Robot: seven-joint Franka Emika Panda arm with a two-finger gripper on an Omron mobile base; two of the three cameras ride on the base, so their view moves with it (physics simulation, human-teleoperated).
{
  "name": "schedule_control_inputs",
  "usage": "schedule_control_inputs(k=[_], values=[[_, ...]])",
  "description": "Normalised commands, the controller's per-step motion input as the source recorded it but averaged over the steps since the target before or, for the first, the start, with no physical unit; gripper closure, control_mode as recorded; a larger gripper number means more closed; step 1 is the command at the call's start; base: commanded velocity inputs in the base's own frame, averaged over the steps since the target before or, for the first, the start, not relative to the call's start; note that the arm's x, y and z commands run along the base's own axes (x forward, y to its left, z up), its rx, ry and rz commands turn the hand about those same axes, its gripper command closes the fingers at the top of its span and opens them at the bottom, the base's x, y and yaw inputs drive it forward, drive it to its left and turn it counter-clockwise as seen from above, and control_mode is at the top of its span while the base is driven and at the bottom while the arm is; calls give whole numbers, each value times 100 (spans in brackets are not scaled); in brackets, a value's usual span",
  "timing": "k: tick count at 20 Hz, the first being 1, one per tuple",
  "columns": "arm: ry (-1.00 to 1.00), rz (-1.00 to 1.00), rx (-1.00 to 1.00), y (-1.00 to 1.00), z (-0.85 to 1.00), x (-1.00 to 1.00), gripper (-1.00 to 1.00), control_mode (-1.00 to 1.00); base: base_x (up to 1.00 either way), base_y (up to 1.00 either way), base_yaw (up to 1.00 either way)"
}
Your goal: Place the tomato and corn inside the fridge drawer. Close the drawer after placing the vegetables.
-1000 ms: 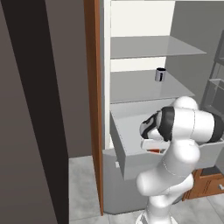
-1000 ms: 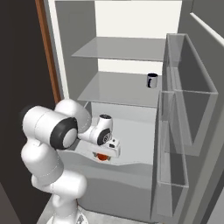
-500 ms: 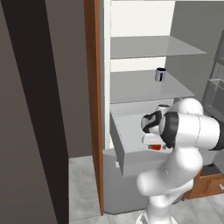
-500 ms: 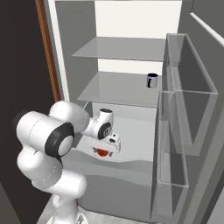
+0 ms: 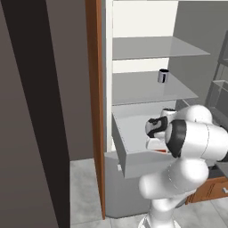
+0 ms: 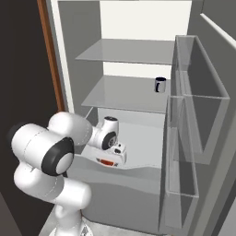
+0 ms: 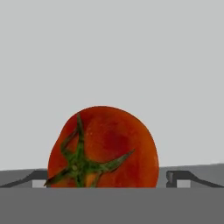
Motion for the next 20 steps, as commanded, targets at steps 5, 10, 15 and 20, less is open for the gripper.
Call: schedule_control_inputs(k=[5, 10, 15, 20], values=[[-1, 0, 0, 0, 2, -18, -100, -100, 0, 0, 0], [-1, 0, 0, 28, -7, 0, -100, -100, 0, 0, 0], [1, 0, 0, 2, -22, 13, -100, -100, 0, 0, 0], [0, 0, 0, 2, 7, 1, -100, -100, 0, 0, 0]])
